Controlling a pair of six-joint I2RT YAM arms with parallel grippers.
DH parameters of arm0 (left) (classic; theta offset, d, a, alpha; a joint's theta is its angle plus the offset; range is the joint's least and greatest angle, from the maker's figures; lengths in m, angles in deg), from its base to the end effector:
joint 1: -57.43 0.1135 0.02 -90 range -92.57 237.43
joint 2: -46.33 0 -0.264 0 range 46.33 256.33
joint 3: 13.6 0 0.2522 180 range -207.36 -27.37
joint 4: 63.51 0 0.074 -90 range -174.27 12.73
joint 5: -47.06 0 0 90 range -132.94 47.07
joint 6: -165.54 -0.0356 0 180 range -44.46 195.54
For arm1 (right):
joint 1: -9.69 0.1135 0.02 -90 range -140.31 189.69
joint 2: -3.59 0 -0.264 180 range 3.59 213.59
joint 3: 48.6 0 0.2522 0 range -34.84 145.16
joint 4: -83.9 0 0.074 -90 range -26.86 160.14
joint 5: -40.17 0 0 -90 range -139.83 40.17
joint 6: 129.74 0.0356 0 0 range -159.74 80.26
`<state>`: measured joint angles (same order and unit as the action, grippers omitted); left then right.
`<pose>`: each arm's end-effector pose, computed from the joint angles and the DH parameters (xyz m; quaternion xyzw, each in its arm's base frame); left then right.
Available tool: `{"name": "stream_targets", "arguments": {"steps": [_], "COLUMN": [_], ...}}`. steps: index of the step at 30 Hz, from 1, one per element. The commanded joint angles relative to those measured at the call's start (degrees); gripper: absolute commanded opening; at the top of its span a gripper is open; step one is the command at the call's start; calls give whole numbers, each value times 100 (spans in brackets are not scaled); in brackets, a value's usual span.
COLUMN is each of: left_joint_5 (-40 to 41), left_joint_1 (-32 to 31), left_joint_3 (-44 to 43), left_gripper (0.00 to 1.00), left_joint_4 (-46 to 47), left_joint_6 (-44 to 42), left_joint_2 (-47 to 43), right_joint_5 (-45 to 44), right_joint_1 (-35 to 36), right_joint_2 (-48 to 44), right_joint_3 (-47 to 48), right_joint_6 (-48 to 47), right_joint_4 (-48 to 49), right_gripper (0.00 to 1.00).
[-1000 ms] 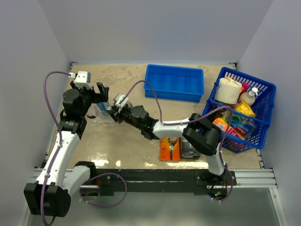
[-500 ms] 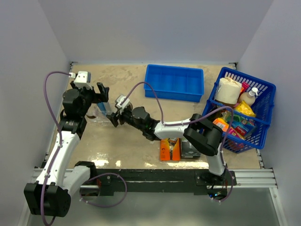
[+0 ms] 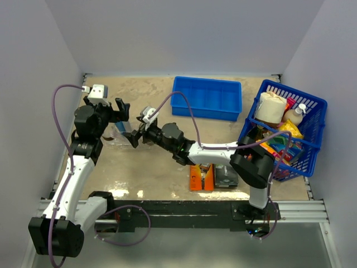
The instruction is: Prepare toiletry sets of a toothbrush and toothpaste on the tray
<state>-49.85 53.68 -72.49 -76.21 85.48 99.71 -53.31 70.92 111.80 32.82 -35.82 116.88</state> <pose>0.2213 -0.0188 0.3359 -0.0006 0.7498 -0.1236 0.6501 0.2120 0.3816 0.2624 -0.3003 0.5967 0.3834 0.6378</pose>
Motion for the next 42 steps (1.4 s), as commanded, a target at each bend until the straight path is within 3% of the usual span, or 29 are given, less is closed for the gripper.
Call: {"name": "stream_targets", "arguments": {"steps": [1,11,16,21,30,36,42], "left_joint_5": [94,883,1192,1658,2098,2256,2458], "left_joint_1": [50,50,58,50,50,50,50], "left_joint_3": [-190,-128,-58,12,258,320,338], "left_gripper": [99,100,100,100,100,100,100], "left_joint_4": [61,35,70,122,316,421,457], "left_joint_6": [44,44,-18,-140,-343,-326,-203], "left_joint_2": [-91,-495,-759,-1110,-1858,-2060,-2104], "right_joint_5": [76,595,358,-458,-2076,-2631,-2815], "right_joint_1": [-32,-963,-1210,-1333,-1403,-1403,-1412], "right_joint_2": [-414,-1108,-1766,-2443,-4244,-5106,-5397], "right_joint_3": [-95,-885,-1079,-1070,-1492,-1817,-2002], "right_joint_6": [231,1619,1534,1208,865,821,768], "right_joint_4": [98,467,-260,-1586,-3125,-3294,-3294], "right_gripper": [92,90,90,90,91,91,92]}}
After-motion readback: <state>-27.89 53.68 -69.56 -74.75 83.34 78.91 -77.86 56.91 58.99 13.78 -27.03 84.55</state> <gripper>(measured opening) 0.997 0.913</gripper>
